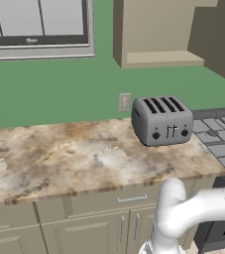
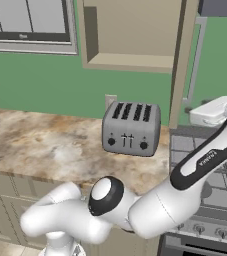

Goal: Open the cabinet. Pick the spray and place it next to the sink. Then close the cabinet.

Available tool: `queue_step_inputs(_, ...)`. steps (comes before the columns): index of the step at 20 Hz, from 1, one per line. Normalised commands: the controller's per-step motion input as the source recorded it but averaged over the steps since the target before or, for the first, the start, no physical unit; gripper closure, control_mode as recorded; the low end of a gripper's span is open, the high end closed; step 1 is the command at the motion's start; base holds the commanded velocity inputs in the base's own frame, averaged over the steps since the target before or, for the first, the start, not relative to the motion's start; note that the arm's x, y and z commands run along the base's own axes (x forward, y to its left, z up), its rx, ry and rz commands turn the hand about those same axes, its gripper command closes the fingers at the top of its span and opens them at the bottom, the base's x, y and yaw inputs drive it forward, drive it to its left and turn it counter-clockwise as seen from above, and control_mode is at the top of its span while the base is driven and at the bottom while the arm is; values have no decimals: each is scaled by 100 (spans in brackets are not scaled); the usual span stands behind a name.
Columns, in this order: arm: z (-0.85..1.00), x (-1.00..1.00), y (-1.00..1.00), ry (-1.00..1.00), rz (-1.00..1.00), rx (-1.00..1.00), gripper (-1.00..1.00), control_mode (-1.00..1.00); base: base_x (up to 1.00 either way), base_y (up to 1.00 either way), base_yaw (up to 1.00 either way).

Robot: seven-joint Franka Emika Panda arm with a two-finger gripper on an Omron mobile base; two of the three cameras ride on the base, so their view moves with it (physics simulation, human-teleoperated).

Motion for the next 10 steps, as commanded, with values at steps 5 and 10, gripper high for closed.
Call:
queue_step_inputs(5, 0, 20, 4, 0, 3, 0, -100, -100, 0, 0, 0)
queue_step_inputs(10, 1, 11, 78, 0, 1, -5, -100, -100, 0, 0, 0)
